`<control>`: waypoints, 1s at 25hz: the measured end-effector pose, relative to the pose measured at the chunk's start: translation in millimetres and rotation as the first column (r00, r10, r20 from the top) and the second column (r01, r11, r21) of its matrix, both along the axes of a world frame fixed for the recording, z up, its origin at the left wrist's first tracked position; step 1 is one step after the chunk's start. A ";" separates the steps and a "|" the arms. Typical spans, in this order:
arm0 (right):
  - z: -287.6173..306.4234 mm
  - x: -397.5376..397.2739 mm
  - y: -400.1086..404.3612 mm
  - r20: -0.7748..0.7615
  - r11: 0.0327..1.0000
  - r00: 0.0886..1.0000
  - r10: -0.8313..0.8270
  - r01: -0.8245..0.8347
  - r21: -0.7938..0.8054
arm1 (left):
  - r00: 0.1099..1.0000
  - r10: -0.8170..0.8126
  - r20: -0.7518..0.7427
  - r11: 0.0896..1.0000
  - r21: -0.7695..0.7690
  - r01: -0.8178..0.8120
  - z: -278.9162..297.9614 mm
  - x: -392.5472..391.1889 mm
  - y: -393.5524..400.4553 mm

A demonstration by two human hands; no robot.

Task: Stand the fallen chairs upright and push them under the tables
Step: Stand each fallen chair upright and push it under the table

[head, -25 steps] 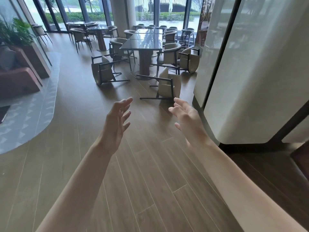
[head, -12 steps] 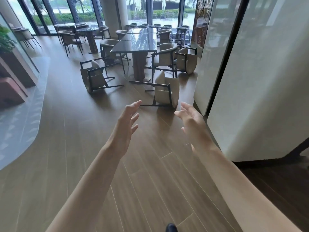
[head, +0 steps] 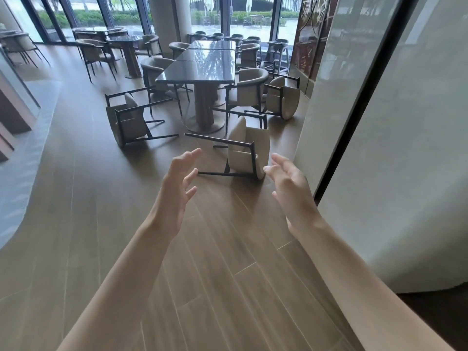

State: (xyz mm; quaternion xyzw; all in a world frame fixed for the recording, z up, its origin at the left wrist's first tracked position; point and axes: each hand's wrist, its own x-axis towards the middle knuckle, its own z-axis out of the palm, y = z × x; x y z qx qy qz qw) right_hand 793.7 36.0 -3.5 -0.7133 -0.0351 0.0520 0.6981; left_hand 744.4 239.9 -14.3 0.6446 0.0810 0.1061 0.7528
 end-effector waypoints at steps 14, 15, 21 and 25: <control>-6.0 301.3 116.8 -0.016 0.992 0.993 -0.117 0.118 0.036 | 0.996 -0.070 -0.064 0.995 -0.078 0.065 4.7 335.5 112.9; -7.7 320.6 117.9 -0.022 0.990 0.991 -0.134 0.135 0.034 | 0.994 -0.088 -0.072 0.994 -0.076 0.082 3.7 359.0 113.7; -21.9 436.7 103.2 -0.043 0.975 0.974 -0.222 0.223 0.023 | 0.984 -0.149 -0.099 0.986 -0.092 0.140 -11.5 482.5 98.0; -29.6 533.4 80.2 -0.043 0.982 0.981 -0.191 0.191 0.004 | 0.987 -0.124 -0.099 0.989 -0.088 0.115 -14.7 573.1 67.8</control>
